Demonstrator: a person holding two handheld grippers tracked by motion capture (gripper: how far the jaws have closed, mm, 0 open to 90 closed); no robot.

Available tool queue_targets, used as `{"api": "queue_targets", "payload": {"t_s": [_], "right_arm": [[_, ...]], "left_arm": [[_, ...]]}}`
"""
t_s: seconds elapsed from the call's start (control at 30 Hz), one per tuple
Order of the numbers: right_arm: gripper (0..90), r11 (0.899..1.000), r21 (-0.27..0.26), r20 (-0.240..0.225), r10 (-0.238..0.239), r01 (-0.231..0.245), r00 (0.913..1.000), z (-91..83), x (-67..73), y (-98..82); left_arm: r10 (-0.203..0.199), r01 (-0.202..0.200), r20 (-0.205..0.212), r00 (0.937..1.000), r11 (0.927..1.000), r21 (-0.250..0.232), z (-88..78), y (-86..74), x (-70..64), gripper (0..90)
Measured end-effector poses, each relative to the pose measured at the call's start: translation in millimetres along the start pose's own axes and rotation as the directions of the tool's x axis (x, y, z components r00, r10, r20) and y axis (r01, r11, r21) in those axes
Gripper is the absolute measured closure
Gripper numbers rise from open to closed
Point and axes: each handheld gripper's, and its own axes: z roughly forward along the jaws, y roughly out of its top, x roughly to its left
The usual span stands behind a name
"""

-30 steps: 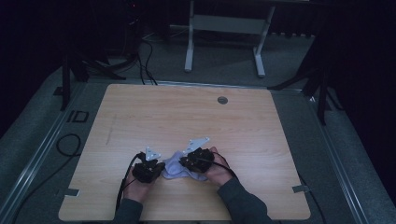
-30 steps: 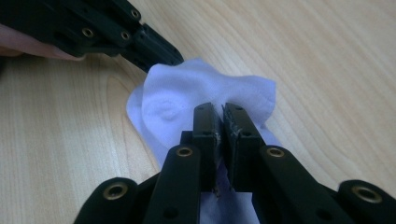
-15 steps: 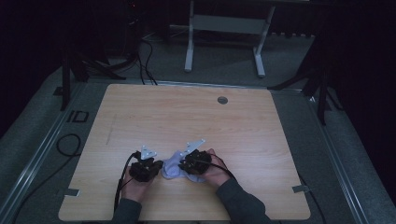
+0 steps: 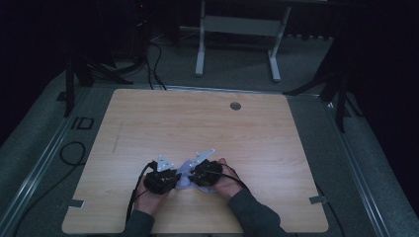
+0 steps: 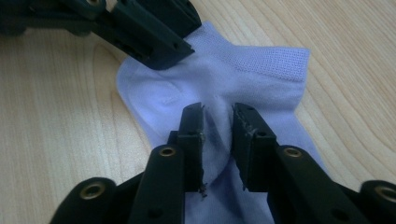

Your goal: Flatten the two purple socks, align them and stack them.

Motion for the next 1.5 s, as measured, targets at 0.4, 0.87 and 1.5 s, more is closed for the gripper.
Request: {"api": "queue_targets", "payload": {"t_s": [0.4,0.87,1.5], "right_arm": [[59.5,0.992,-0.119,0.050,0.037,-0.031,0.9981,-38.0,-5.4,-1.0],[67.1,0.978,-0.098,0.128,0.196,-0.184,0.9722,-61.5,-34.8,-52.2],[74.0,0.974,-0.026,0.127,0.228,-0.226,0.9655,-46.6,-38.5,-61.9]], "left_arm": [[0.027,-0.027,-0.009,0.9996,0.9995,-0.017,-1.1,3.8,-3.3,89.8],[0.034,-0.034,-0.011,0.9994,0.9991,-0.025,-2.8,4.1,-7.1,71.5],[-0.002,0.003,-0.016,0.9999,0.9999,0.015,-8.0,1.4,-1.1,87.4]]}}
